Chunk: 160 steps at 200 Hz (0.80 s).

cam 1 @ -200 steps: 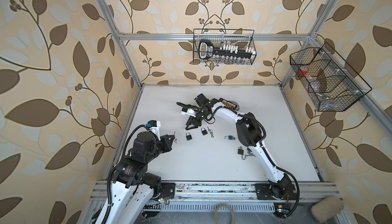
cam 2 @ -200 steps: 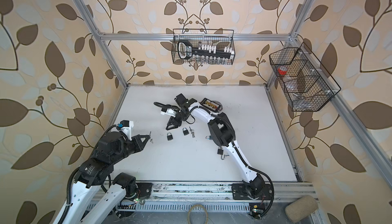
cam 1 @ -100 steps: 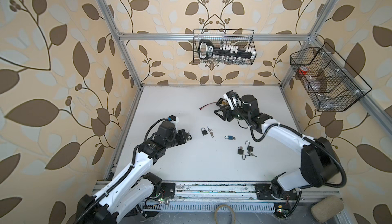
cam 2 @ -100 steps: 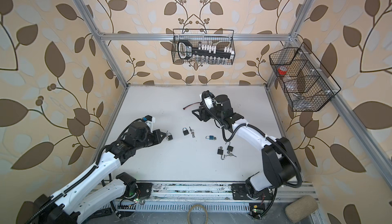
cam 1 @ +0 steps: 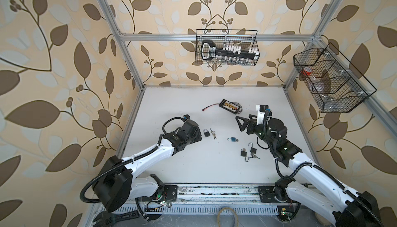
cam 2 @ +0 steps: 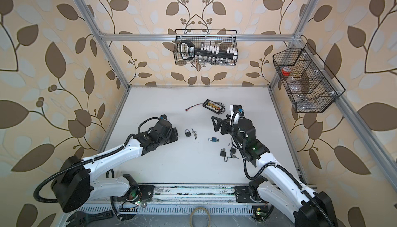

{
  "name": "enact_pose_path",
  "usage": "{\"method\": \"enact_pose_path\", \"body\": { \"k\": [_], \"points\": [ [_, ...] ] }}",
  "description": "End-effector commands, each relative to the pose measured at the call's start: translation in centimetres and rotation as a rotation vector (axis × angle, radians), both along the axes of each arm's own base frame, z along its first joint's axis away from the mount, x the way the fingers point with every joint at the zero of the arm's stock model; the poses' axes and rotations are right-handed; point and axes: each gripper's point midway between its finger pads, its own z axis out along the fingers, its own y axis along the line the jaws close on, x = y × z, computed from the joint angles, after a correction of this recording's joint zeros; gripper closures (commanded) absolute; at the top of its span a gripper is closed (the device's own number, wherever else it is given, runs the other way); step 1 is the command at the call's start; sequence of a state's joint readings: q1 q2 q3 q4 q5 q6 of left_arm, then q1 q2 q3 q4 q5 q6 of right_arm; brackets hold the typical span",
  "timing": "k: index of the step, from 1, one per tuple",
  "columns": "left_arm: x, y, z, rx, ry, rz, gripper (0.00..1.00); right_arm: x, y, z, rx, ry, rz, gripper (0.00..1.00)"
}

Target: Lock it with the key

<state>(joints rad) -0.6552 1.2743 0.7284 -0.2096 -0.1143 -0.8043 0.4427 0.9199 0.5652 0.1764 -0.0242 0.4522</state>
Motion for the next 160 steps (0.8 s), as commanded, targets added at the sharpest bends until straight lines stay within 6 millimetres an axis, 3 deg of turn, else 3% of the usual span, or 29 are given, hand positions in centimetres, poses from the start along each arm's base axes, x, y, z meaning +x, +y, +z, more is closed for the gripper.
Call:
{"method": "enact_pose_path", "body": {
  "k": [1,37,42,67,134,160],
  "points": [
    [1.5,-0.5,-0.1,-0.003,-0.002,0.054,1.00,-0.1,-1.2,-2.1,-0.055,0.061,-0.053,0.00],
    [2.3,-1.1,-1.6,0.011,0.041,0.076,1.00,-0.9,-2.2,-2.9,-0.095,0.069,-0.077,0.00],
    [2.3,-1.0,-2.9,0.032,0.071,0.085,1.00,-1.0,-2.3,-3.0,-0.101,0.073,-0.080,0.00],
    [2.7,-0.8,-4.3,0.061,0.104,0.098,1.00,-1.4,-2.9,-3.9,-0.125,0.097,-0.100,0.00],
    [5.0,-1.0,-5.9,0.064,0.132,0.105,1.00,-2.3,-3.8,-6.9,-0.171,0.197,-0.126,0.00],
    [5.3,-1.1,-5.5,0.053,0.126,0.105,0.82,-2.8,-4.0,-8.2,-0.182,0.273,-0.132,0.00]
  ]
}}
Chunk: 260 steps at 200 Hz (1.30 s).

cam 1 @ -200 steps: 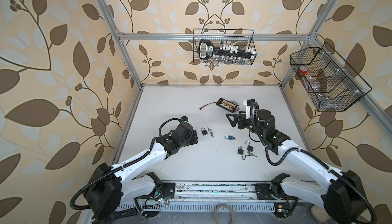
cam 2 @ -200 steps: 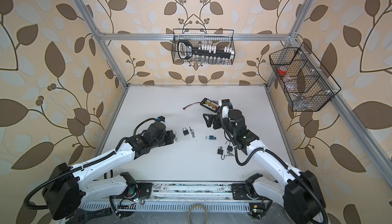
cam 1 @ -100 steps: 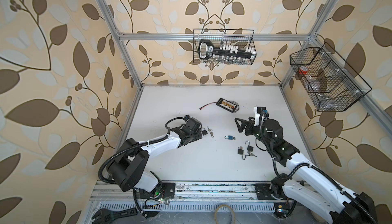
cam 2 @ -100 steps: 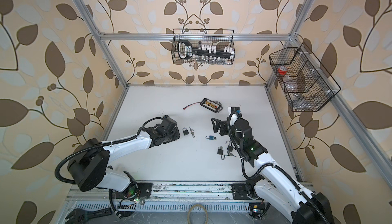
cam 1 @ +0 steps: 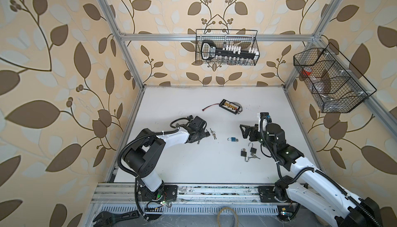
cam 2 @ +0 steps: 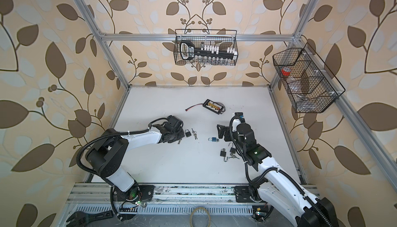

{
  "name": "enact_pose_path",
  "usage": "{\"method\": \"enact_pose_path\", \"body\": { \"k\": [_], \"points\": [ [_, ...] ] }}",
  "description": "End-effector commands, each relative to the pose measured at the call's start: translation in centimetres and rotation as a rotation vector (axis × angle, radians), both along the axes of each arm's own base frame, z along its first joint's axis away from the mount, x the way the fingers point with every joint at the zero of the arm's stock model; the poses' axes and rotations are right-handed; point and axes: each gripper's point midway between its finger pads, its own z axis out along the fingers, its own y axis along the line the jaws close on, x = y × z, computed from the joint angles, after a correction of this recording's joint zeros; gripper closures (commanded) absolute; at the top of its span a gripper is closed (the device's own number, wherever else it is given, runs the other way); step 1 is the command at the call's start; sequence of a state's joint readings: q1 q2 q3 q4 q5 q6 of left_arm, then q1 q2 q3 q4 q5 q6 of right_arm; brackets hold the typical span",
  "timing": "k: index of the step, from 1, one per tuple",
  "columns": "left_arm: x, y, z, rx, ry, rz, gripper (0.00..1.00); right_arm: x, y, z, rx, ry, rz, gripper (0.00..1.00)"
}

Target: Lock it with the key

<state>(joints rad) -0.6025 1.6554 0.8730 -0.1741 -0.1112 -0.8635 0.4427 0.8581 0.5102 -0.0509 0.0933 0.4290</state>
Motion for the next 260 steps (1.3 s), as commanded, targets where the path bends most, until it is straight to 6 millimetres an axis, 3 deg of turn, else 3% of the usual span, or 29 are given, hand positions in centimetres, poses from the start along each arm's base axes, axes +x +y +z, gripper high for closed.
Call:
{"method": "enact_pose_path", "body": {
  "k": [1,44,62,68,86,110,140,165,224,260],
  "points": [
    [1.4,-0.6,1.8,-0.028,-0.055,0.007,0.82,-0.9,-0.8,-2.4,-0.029,0.105,-0.035,0.00],
    [0.6,-0.1,4.4,-0.029,-0.106,-0.031,0.58,-3.1,-1.9,-5.2,-0.038,0.286,-0.145,0.01],
    [-0.3,0.5,5.9,-0.031,-0.142,-0.061,0.50,-4.8,-2.2,-6.1,-0.075,0.323,-0.208,0.11],
    [-0.7,0.6,7.5,-0.049,-0.185,-0.076,0.48,-5.4,-2.3,-6.5,-0.081,0.338,-0.226,0.15],
    [-2.1,0.6,9.6,-0.087,-0.255,-0.146,0.39,-6.9,-1.6,-7.7,-0.075,0.387,-0.229,0.18],
    [-4.3,0.2,11.5,-0.174,-0.322,-0.235,0.35,-8.4,0.1,-9.6,-0.078,0.438,-0.209,0.22],
    [-7.0,-0.3,12.0,-0.291,-0.354,-0.309,0.31,-8.5,1.3,-11.1,-0.099,0.506,-0.193,0.28],
    [-8.3,-0.1,11.4,-0.320,-0.349,-0.325,0.30,-8.6,1.1,-12.0,-0.107,0.532,-0.223,0.30],
    [-8.9,0.0,11.0,-0.324,-0.344,-0.343,0.30,-8.0,2.4,-12.9,-0.181,0.579,-0.167,0.34],
    [-9.1,0.6,10.9,-0.306,-0.351,-0.332,0.30,-7.4,1.5,-13.5,-0.242,0.620,-0.174,0.35]
  ]
}}
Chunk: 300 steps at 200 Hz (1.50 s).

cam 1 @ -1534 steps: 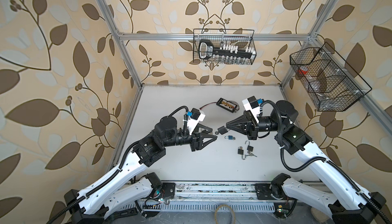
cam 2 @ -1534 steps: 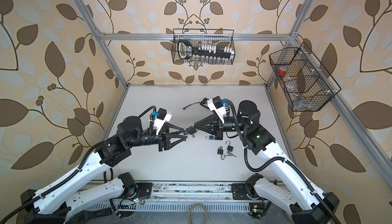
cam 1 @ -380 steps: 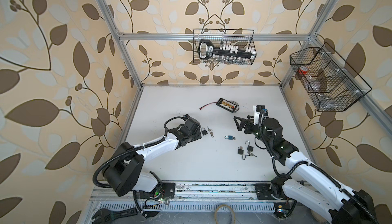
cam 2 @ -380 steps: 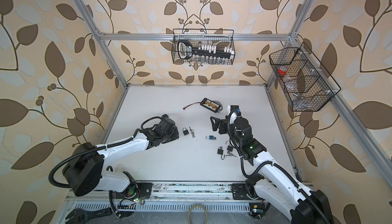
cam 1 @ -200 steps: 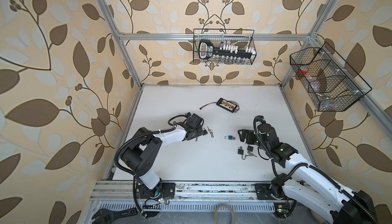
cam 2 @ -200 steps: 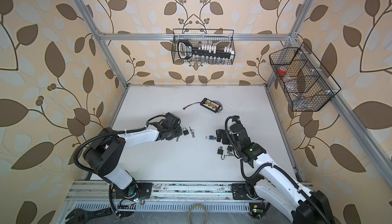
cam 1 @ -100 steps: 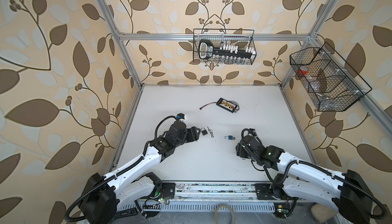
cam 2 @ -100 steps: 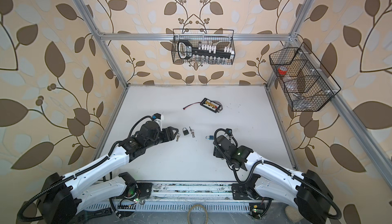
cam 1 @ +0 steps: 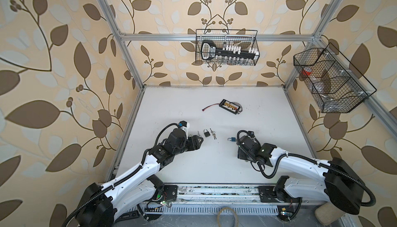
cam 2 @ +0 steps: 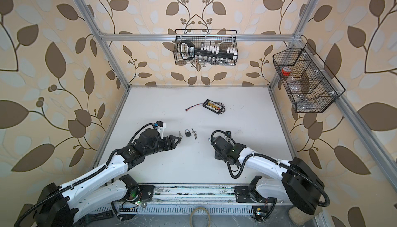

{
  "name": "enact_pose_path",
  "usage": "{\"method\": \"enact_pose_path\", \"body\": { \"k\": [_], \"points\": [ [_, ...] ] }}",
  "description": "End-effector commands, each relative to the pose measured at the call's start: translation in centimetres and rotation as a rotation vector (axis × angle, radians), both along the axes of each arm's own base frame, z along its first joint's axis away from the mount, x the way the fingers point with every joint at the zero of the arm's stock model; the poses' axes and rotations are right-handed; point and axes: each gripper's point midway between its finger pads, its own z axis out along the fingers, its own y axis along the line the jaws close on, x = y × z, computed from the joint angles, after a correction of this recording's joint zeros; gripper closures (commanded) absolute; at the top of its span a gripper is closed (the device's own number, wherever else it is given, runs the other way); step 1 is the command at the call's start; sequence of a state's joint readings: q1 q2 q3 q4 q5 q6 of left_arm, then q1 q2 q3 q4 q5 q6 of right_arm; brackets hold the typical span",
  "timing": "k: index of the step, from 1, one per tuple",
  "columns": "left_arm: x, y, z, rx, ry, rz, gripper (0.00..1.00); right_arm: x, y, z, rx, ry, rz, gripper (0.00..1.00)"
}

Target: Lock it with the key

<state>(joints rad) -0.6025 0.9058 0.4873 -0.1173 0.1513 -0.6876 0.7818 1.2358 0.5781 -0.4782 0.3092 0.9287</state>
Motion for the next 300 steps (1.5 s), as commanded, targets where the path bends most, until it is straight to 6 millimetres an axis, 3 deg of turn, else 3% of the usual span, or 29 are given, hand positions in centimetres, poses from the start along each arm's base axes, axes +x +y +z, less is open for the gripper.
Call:
{"method": "enact_pose_path", "body": {
  "k": [1,78,220,251,273,300],
  "points": [
    [-0.1,-0.1,0.9,-0.010,-0.048,-0.016,0.30,0.5,-0.3,0.4,-0.029,0.021,0.019,0.35],
    [-0.3,0.1,0.5,-0.006,-0.038,-0.007,0.30,1.0,0.5,-0.7,-0.036,0.112,0.113,0.40],
    [-0.1,0.4,0.1,0.010,-0.023,0.009,0.28,0.3,-0.3,-2.5,-0.066,0.204,0.144,0.50],
    [-0.2,0.5,0.1,0.014,-0.025,0.013,0.28,-0.3,-0.4,-2.3,-0.085,0.217,0.178,0.60],
    [-0.1,1.1,0.2,0.032,-0.027,0.039,0.28,-0.4,0.0,-1.9,-0.105,0.206,0.228,0.66],
    [0.1,3.0,0.7,0.061,-0.033,0.123,0.28,-0.3,2.9,-0.7,-0.137,0.147,0.439,0.73]
  ]
}}
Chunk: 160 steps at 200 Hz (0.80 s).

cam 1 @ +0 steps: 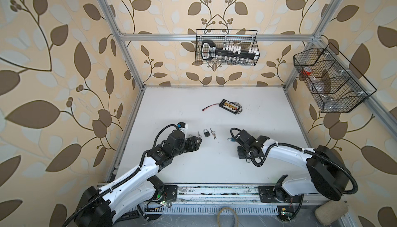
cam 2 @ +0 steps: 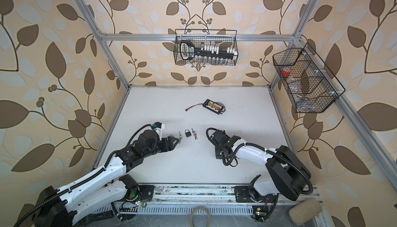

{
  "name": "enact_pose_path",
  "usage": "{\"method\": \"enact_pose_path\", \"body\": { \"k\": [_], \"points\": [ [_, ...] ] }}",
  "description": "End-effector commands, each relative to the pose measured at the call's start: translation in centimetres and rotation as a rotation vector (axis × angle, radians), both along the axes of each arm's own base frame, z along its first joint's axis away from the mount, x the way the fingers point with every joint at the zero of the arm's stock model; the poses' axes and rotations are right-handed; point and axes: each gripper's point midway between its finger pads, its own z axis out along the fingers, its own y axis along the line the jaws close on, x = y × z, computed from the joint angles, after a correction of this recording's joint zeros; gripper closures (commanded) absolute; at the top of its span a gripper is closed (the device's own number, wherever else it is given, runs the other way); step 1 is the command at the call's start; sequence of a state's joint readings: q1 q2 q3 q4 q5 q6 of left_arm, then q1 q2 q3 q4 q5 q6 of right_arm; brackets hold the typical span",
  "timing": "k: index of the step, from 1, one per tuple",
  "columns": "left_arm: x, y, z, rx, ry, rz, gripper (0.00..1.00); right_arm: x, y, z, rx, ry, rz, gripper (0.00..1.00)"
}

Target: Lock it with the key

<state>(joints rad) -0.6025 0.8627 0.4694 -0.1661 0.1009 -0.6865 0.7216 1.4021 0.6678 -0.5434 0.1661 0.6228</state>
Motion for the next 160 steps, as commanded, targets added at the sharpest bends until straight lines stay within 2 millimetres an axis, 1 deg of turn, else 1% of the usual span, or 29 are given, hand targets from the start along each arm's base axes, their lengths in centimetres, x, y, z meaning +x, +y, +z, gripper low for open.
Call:
{"method": "enact_pose_path", "body": {
  "k": [1,9,12,16,17,20,34,41,57,73,89,104,121,131,144,160],
  "points": [
    [0.4,1.8,1.3,0.026,-0.035,0.086,0.28,0.2,2.4,1.6,-0.001,-0.031,0.180,0.73],
    [0.4,2.7,1.4,0.041,-0.032,0.117,0.27,0.2,4.0,1.9,0.052,-0.024,0.242,0.73],
    [0.4,3.0,1.5,0.046,-0.032,0.128,0.27,0.0,5.1,2.0,0.086,-0.023,0.288,0.73],
    [0.4,3.5,1.6,0.053,-0.035,0.147,0.27,-0.1,5.8,2.1,0.106,-0.021,0.319,0.72],
    [0.4,3.6,1.7,0.053,-0.036,0.151,0.27,-0.2,6.3,2.2,0.115,-0.021,0.339,0.71],
    [0.4,3.9,1.7,0.057,-0.034,0.162,0.27,-0.2,6.8,2.3,0.120,-0.026,0.359,0.71],
    [0.2,5.3,2.2,0.067,-0.042,0.206,0.27,-0.2,9.0,2.5,0.063,-0.038,0.466,0.71],
    [0.0,5.9,2.5,0.072,-0.045,0.222,0.27,-0.5,9.9,2.2,0.026,-0.032,0.515,0.71],
    [-0.6,6.8,3.0,0.084,-0.058,0.244,0.27,-0.6,11.3,1.7,-0.055,-0.040,0.603,0.72],
    [-1.1,7.3,3.5,0.089,-0.068,0.248,0.27,-0.8,12.3,1.1,-0.089,-0.035,0.656,0.74],
    [-1.6,7.5,3.5,0.094,-0.066,0.242,0.27,-1.1,13.1,0.8,-0.101,-0.028,0.703,0.74],
    [-1.8,7.4,3.3,0.094,-0.061,0.233,0.27,-1.4,13.6,0.4,-0.118,-0.025,0.742,0.74],
    [-1.8,7.3,3.0,0.092,-0.057,0.224,0.27,-1.7,13.7,-0.2,-0.141,-0.014,0.763,0.71],
    [-1.8,7.1,3.0,0.093,-0.055,0.216,0.26,-1.7,13.5,-0.6,-0.154,-0.007,0.760,0.67],
    [-1.7,6.9,2.9,0.098,-0.052,0.202,0.25,-1.6,13.5,-0.7,-0.155,-0.008,0.748,0.59],
    [-1.6,6.6,2.6,0.107,-0.046,0.182,0.25,-1.3,13.8,0.3,-0.133,-0.041,0.726,0.50]
  ]
}}
